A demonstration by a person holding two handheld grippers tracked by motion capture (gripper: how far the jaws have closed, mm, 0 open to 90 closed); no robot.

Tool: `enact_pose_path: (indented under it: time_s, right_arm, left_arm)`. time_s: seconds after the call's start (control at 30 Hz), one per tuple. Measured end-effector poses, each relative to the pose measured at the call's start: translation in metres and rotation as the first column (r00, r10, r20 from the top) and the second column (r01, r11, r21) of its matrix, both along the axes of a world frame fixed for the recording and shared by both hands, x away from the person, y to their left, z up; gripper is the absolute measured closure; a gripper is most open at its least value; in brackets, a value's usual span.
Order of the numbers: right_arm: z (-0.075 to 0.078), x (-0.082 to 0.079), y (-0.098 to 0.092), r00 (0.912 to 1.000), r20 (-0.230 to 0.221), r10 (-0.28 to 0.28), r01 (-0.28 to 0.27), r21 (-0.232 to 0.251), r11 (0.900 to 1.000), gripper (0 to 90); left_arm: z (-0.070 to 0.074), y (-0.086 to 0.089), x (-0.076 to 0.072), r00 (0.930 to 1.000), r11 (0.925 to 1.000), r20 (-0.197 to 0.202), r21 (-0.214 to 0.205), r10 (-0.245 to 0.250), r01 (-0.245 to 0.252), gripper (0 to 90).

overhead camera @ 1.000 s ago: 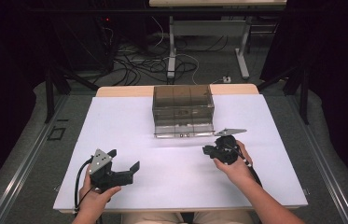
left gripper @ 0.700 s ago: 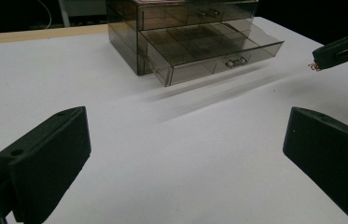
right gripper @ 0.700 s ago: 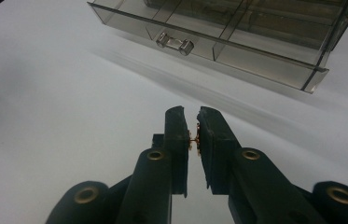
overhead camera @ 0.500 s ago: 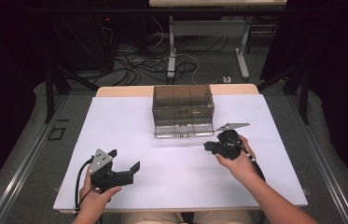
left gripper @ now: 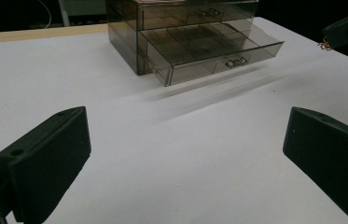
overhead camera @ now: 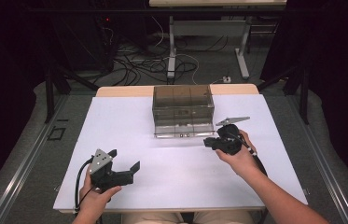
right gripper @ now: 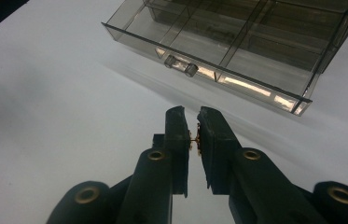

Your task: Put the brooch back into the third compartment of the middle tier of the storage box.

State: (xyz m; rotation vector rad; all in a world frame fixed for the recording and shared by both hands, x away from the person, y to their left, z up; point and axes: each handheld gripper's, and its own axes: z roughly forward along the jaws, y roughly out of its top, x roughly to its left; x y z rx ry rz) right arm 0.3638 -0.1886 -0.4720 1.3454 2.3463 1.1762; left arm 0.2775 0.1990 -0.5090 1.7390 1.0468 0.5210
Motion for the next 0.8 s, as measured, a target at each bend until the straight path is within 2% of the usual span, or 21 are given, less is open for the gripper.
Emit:
enact_pose_path:
  time_s: [0.07,0.1,0.13,0.43,0.57,0.6,0.8]
  right_arm:
    - [0.004,0.002,0.001,1.0,0.001,0.004,-0.004,0.002,1.0,82.4]
    - [0.005,0.002,0.001,1.0,0.0,0.001,-0.001,-0.002,1.0,82.4]
    - [0.007,0.002,0.001,1.0,-0.006,0.002,-0.002,0.001,1.0,82.4]
    - [0.018,0.009,0.004,0.9999,-0.01,0.009,-0.009,-0.019,0.9998,82.4]
    - [0.023,0.013,0.004,0.9998,-0.022,0.001,-0.002,-0.012,0.9999,82.4]
    - [0.026,0.016,0.003,0.9998,-0.018,-0.003,0.002,-0.022,0.9998,82.4]
    - [0.03,0.024,0.003,0.9994,-0.032,-0.014,0.013,-0.028,0.9995,82.4]
  left_arm:
    - [0.0,0.0,0.0,1.0,1.0,0.0,-0.001,0.0,0.0,0.9]
    - [0.0,-0.001,0.0,1.0,0.9999,-0.002,-0.015,0.005,-0.005,0.9]
    - [0.0,0.0,0.0,1.0,1.0,-0.001,-0.005,0.002,-0.002,0.9]
    - [0.0,-0.001,0.0,1.0,1.0,-0.001,-0.009,0.004,-0.004,0.9]
    - [-0.001,-0.001,0.0,1.0,0.9999,-0.002,-0.012,0.005,-0.005,0.9]
    - [0.0,0.0,0.0,1.0,1.0,0.0,0.0,0.003,-0.003,0.9]
    - [-0.001,0.0,0.0,1.0,1.0,-0.003,-0.004,0.002,-0.002,0.9]
